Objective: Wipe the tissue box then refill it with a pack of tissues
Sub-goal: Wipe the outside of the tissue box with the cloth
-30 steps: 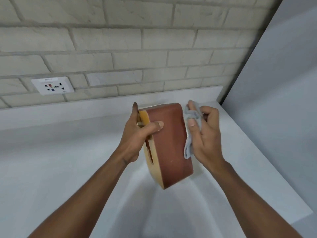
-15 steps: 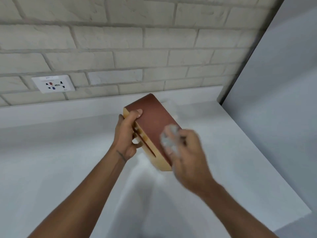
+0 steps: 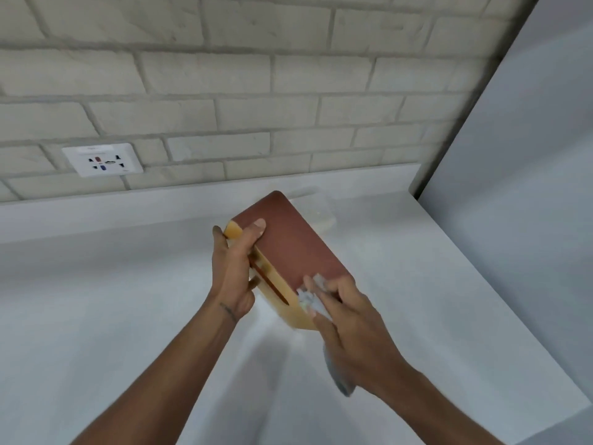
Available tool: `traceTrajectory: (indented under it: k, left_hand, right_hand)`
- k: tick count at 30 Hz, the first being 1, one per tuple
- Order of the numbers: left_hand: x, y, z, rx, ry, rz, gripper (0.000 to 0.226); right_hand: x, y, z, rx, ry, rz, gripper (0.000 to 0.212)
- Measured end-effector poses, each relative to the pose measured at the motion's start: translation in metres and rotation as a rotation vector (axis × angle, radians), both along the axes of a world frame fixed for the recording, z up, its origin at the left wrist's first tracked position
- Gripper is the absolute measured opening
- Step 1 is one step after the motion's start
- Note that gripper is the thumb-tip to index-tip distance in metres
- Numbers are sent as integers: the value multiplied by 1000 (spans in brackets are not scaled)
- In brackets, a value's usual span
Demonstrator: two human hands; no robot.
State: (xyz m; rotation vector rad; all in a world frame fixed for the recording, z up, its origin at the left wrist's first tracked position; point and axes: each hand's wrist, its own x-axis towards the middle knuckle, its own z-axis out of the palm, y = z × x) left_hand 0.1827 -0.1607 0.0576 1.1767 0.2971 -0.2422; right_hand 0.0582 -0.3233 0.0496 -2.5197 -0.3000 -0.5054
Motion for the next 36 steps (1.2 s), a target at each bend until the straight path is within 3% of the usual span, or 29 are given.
traceTrajectory:
  k: [4,6,8,9,13,16,18,20,22,23,26,28,31,34,36]
  left_hand:
    - [-2,-2,-3,-2,-9,-8,50]
    - [-8,-13,-1,16,-59,-42,63]
    - [-14,-25,-1,25,-85,-92,95]
    - [-16,-28,-1,12,-82,-100,100]
    - [-8,-15,3,-36,-59,-4,58]
    - [1,4,5,-6,-80,38,51]
    - [5,7,5,-5,-91,41,52]
    - [2,1,3,-5,-87,24,50]
    - [-1,-6,0,-26,-67,18,45]
    - [-2,-8,0,-22,-63,19,45]
    - [2,-1,-2,-78,63,53,45]
    - [5,6,-2,-146,151,70,38]
    - [7,5,-4,-171,178,62,35]
    - [5,-3,-5,-181,193,15,45]
    - [5,-5,-8,-130,150,22,43]
  right_hand:
    - [22,-4,20,395,-78,-237,35]
    - [37,10,39,451,-149,-215,36]
    - [47,28,49,392,-168,-144,28]
    - [48,33,48,324,-180,-97,23]
    - [38,7,32,37,-187,49,16]
    - [25,-37,25,159,-115,-178,13]
    - [19,-43,25,227,-161,-323,23]
    - [15,-26,24,196,-214,-190,25]
    - [12,-15,7,-14,-255,26,19]
    - [15,-23,0,-21,-244,14,19]
    - [31,-64,-6,228,-159,-347,18]
    - [31,-76,5,309,-135,-478,15]
    - [19,-43,29,373,-216,-304,16]
    - [17,-12,21,86,-210,4,21]
    - [41,-26,16,1,-170,-75,21]
